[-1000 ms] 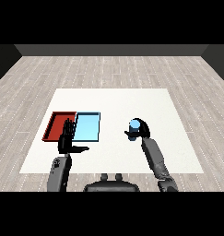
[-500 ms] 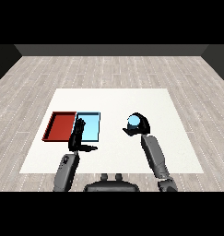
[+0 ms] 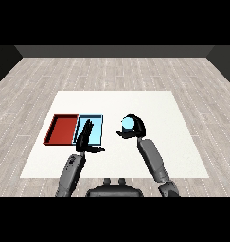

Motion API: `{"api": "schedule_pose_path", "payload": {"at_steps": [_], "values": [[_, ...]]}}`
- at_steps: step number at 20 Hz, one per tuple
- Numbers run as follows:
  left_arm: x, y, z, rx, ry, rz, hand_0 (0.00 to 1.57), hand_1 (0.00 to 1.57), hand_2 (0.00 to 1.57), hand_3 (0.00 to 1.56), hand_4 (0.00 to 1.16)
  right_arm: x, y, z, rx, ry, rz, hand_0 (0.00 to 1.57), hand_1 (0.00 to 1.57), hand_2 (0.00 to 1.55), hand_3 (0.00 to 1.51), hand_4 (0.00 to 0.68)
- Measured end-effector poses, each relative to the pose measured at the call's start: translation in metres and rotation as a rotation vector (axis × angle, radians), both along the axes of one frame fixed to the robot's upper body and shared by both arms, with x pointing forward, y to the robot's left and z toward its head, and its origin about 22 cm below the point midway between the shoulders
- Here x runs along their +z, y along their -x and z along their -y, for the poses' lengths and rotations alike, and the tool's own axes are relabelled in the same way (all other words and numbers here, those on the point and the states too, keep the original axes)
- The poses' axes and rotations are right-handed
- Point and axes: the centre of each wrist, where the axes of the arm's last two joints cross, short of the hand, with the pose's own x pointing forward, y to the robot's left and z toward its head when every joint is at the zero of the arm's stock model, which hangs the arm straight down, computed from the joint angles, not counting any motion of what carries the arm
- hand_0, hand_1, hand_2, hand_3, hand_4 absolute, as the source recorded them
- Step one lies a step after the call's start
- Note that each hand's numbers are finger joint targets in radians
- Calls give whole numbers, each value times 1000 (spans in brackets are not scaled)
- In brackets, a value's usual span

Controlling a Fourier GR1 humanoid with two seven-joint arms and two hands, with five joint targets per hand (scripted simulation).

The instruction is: Pick the blue can and put it in the blue box

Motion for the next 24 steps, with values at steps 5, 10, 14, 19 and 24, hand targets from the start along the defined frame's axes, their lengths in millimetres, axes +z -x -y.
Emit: {"api": "schedule_pose_path", "payload": {"at_steps": [5,10,14,19,24], "values": [[2,-10,24,-25,-13,-6,0,0,0,0,0,1,-2,-14,14,3,5,1423,1423,1438,1409,666],[-3,-18,34,-38,-24,-23,0,0,0,0,0,9,8,-22,24,-6,20,1414,1414,1445,1414,660],[-4,-20,44,-54,-30,-51,0,0,0,0,0,11,9,-31,41,0,26,1404,1404,1447,1412,662],[-10,-28,61,-63,-49,-88,0,0,0,0,0,13,8,-35,55,0,42,1405,1405,1440,1404,674],[-16,-29,67,-73,-60,-107,0,0,0,0,0,14,6,-41,79,-8,46,1394,1394,1453,1415,680]]}}
